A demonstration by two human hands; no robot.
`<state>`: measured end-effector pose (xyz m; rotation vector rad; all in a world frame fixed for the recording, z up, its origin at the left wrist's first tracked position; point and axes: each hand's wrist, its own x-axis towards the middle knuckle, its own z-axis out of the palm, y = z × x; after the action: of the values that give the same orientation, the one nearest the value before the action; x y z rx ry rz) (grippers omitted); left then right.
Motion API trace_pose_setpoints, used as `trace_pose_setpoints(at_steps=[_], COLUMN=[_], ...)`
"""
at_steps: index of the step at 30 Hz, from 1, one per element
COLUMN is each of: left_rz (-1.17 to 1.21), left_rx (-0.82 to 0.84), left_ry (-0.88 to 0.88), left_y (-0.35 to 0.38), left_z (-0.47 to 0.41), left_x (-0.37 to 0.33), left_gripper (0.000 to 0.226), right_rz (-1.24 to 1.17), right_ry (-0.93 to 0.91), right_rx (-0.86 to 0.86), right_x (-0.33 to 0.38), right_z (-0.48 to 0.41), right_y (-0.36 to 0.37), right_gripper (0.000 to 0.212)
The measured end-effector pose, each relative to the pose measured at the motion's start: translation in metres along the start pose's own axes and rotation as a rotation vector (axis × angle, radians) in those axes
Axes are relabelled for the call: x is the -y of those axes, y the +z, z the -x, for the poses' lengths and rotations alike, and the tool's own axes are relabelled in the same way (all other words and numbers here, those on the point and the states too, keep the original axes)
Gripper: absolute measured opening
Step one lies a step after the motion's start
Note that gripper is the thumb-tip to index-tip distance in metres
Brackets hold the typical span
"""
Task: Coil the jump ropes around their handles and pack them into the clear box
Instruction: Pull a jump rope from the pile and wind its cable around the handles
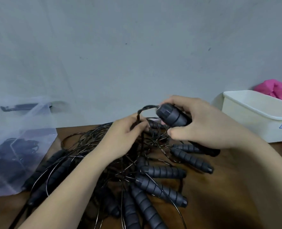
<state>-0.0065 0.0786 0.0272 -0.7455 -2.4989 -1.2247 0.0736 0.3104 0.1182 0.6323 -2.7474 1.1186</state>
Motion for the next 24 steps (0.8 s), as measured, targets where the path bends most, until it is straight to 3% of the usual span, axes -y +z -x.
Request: trace_pose_setpoints(at_steps=[4,9,14,18,24], left_rz=[0.025,0.051,-0.004,-0.135,-0.277], left_rx=[0.05,0.048,-0.037,0.042,0.146], left_ry=[-0.138,-0.246,-0.213,-0.174,-0.116], left_y=[-0.027,-0.041,-0.054,-0.051,-0.036], left_z=[-0.004,-0.006,-0.006,-0.001,0.006], left_x=[0.014,0.023,0.015,0.005,-0.007], left_gripper=[0.024,0.037,0.038,0.039,0.033], right_rz=[-0.229,-0.449,-0.646,-0.82,-0.824], right_ry=[-0.057,0.09,0.216,0.26,0.246], right_rx=[-0.134,-0.1,-0.114,-0.107,-0.219], right_x=[0.009,0.006,-0.003,-0.005,-0.005], right_z=[-0.04,-0.077,-0.085,-0.085,-0.089], right_y=[0.013,0.043,0.074,0.087,0.101], right_gripper=[0.028,0.04,0.03,0.022,0.027])
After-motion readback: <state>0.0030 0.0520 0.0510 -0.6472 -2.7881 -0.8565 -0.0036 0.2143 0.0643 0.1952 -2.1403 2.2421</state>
